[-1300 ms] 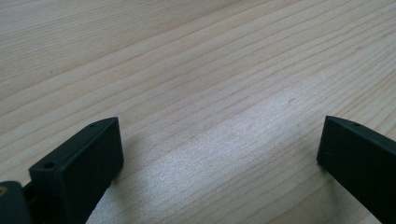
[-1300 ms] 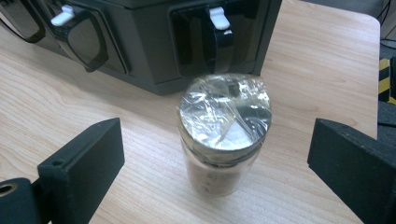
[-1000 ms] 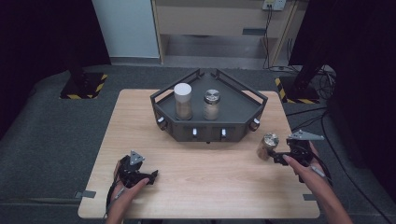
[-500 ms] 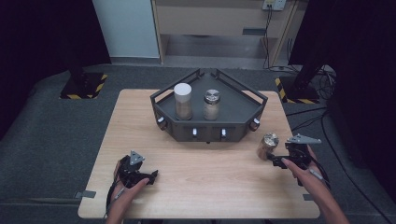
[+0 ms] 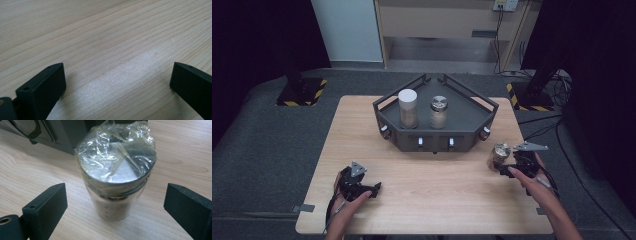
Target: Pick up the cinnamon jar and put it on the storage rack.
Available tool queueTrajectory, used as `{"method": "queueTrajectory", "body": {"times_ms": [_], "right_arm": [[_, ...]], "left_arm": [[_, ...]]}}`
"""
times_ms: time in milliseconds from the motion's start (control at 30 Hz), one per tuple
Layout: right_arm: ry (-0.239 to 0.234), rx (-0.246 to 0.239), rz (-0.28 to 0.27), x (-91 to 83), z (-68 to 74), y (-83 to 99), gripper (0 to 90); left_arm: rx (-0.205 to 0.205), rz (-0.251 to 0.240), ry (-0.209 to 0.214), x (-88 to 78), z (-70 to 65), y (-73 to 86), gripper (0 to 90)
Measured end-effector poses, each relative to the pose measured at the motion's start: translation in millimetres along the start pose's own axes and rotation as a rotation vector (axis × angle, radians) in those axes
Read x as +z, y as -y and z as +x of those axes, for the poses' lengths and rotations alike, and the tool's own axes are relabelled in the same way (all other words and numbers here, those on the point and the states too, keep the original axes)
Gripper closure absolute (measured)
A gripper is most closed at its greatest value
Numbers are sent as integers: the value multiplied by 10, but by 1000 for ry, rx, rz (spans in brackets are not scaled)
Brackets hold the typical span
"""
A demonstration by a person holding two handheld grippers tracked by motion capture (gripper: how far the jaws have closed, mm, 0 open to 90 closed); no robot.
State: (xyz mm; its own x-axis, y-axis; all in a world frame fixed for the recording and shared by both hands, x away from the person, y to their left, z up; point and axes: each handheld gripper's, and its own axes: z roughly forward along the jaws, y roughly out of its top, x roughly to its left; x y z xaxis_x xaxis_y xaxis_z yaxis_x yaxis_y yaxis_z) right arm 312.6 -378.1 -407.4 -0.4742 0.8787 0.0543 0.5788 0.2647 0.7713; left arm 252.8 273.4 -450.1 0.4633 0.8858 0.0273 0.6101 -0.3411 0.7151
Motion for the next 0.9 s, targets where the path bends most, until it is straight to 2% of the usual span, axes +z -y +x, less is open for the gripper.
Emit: {"method": "queueTrajectory", "body": {"times_ms": [567, 900], "right_arm": [[0, -8, 22, 169, 14, -104, 78], [4, -7, 18, 244, 20, -111, 138]], "left_arm": [[0, 0, 0, 0, 0, 0, 0], [0, 0, 0, 0, 0, 0, 0]]}}
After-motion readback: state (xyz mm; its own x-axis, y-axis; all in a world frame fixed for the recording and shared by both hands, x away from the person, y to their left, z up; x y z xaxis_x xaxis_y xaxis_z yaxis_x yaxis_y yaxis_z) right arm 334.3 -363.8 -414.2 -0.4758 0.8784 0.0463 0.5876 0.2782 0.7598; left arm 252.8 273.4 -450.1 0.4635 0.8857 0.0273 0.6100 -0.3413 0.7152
